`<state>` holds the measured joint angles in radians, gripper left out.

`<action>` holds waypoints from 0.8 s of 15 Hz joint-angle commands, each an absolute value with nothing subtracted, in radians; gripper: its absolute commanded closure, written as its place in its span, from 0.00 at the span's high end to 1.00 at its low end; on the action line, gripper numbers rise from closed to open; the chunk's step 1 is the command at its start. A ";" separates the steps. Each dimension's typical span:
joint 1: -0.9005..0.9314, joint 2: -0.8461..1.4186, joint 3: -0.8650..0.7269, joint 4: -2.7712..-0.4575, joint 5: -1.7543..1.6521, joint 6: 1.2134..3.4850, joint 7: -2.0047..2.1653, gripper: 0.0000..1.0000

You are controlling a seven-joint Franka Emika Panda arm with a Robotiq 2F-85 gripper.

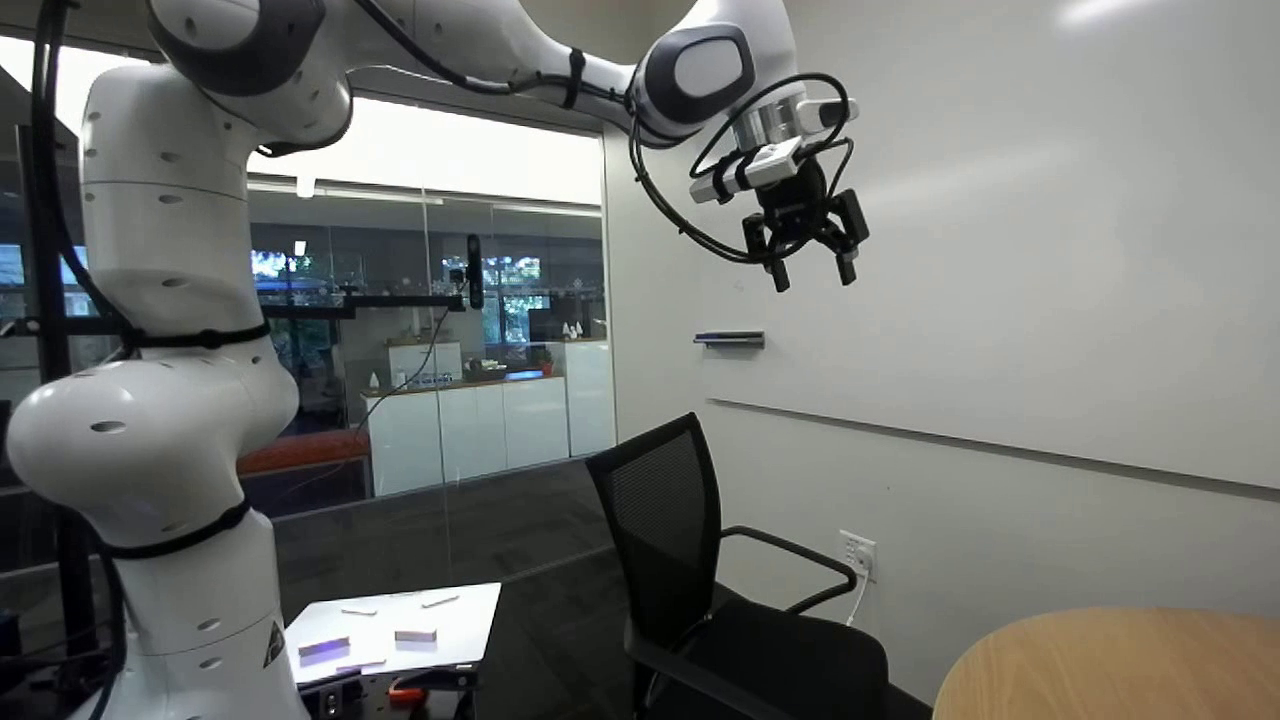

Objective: Move the black chair to the left.

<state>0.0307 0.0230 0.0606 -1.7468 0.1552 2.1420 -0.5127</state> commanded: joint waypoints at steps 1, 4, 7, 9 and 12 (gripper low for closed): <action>0.030 0.010 0.047 -1.781 0.155 2.165 -0.474 1.00; 0.024 -0.019 0.033 -1.848 0.154 2.200 -0.433 1.00; 0.026 -0.027 0.034 -1.855 0.154 2.202 -0.424 1.00; 0.026 -0.028 0.034 -1.855 0.154 2.202 -0.424 1.00; 0.026 -0.028 0.034 -1.855 0.154 2.202 -0.424 1.00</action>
